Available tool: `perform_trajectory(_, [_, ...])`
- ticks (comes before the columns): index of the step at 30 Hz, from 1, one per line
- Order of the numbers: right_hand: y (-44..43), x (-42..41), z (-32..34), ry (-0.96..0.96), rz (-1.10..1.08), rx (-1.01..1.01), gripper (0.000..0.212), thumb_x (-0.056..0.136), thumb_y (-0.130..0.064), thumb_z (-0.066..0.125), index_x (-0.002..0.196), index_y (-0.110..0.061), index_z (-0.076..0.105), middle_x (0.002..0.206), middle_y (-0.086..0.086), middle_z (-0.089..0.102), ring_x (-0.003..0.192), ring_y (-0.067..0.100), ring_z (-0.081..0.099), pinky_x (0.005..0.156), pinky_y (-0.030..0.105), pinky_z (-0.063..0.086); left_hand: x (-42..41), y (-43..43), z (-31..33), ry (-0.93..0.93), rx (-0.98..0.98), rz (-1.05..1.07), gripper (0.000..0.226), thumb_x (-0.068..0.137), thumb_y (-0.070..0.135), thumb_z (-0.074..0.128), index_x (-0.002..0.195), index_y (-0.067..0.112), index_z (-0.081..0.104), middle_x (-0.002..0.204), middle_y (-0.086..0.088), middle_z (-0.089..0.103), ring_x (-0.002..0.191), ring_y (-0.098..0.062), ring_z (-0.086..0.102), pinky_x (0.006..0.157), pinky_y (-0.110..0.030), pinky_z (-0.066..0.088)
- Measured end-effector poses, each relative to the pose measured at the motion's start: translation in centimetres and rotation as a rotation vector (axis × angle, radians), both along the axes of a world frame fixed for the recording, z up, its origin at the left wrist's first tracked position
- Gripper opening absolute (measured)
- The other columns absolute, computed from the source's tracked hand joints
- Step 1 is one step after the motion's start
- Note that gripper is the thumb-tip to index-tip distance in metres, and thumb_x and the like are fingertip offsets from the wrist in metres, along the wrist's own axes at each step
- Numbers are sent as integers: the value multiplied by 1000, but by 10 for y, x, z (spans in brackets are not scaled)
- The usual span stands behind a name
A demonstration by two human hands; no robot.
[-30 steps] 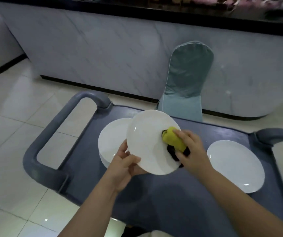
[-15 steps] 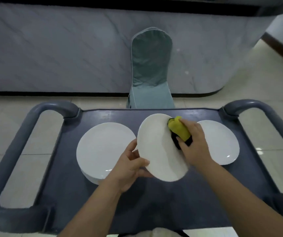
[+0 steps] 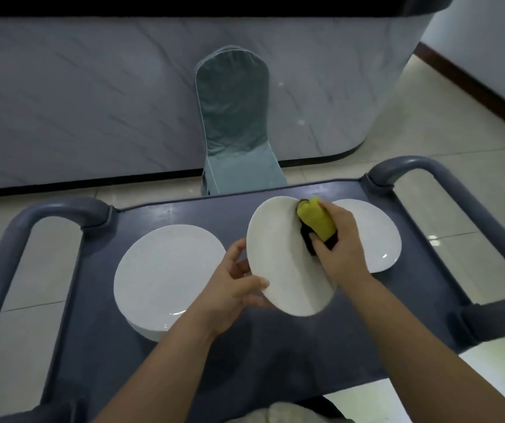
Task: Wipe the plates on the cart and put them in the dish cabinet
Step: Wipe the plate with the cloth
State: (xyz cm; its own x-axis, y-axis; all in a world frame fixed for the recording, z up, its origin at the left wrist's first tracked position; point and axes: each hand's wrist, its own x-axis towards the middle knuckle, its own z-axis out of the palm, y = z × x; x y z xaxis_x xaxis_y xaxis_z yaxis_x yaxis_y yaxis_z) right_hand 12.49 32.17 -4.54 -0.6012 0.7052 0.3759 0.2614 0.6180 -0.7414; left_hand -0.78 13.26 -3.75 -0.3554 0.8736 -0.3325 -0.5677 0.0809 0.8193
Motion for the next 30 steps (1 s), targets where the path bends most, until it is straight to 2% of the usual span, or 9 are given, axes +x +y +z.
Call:
perform_trajectory(2, [-23, -30, 16, 47, 88, -58, 64, 84, -11, 69, 136, -37, 42, 127, -30, 44, 119, 1, 45, 105, 27, 37, -1, 4, 3, 4, 30, -3, 70, 69, -6, 64, 130, 24, 48, 109, -9, 69, 104, -36, 65, 77, -61, 55])
perform_trajectory(6, [-67, 3, -5, 0, 384, -64, 73, 78, -4, 72, 134, -41, 44, 133, -7, 49, 127, 17, 47, 108, 40, 38, -14, 3, 3, -5, 40, 55, 76, 70, -8, 65, 137, 21, 44, 118, -14, 67, 107, -40, 64, 78, -63, 54])
perform_trajectory(10, [-43, 70, -33, -59, 233, -62, 72, 77, -12, 67, 136, -48, 45, 133, -7, 48, 127, 20, 48, 104, 51, 41, -12, 5, 3, 27, 26, 32, 80, 64, -8, 65, 135, 24, 49, 115, -11, 68, 105, -36, 65, 73, -60, 56])
perform_trajectory(12, [-40, 64, -24, 1, 165, -40, 68, 78, -19, 64, 136, -48, 45, 131, -3, 50, 124, 21, 50, 103, 49, 42, -6, 10, 5, 0, 46, 21, 77, 66, -7, 63, 135, 24, 50, 117, -12, 67, 104, -35, 66, 70, -59, 57])
perform_trajectory(15, [-66, 33, -5, 36, 313, -65, 65, 76, -13, 65, 135, -36, 48, 131, 3, 50, 124, 21, 50, 106, 37, 41, -6, 15, 9, -42, 76, 53, 70, 68, -4, 61, 132, 23, 51, 114, -11, 68, 98, -33, 68, 65, -55, 59])
perform_trajectory(17, [-67, 34, -6, 1, 400, -51, 64, 76, -10, 67, 134, -32, 50, 132, 4, 51, 125, 21, 50, 107, 35, 40, -8, 15, 11, -52, 74, 77, 70, 67, -3, 60, 131, 22, 52, 114, -11, 68, 97, -33, 68, 61, -48, 59])
perform_trajectory(22, [-30, 75, -17, -106, 206, -8, 67, 76, -16, 69, 134, -44, 49, 129, -2, 53, 122, 17, 52, 103, 43, 43, -6, 15, 7, -75, 49, 114, 65, 77, -11, 58, 131, 23, 54, 114, -4, 69, 105, -31, 65, 60, -43, 58])
perform_trajectory(27, [-69, 51, -9, -70, 408, -97, 66, 75, -14, 66, 133, -40, 49, 132, -3, 51, 126, 15, 49, 108, 27, 38, 5, 19, 6, -89, 49, 91, 64, 68, -1, 59, 126, 23, 57, 113, -8, 68, 95, -28, 68, 60, -42, 57])
perform_trajectory(30, [-30, 74, -20, -138, 332, -41, 72, 72, -9, 75, 132, -42, 51, 129, -2, 54, 124, 16, 50, 106, 39, 41, 7, 15, 3, -103, 68, 75, 68, 67, -4, 57, 129, 23, 55, 116, -5, 68, 102, -29, 67, 65, -49, 57])
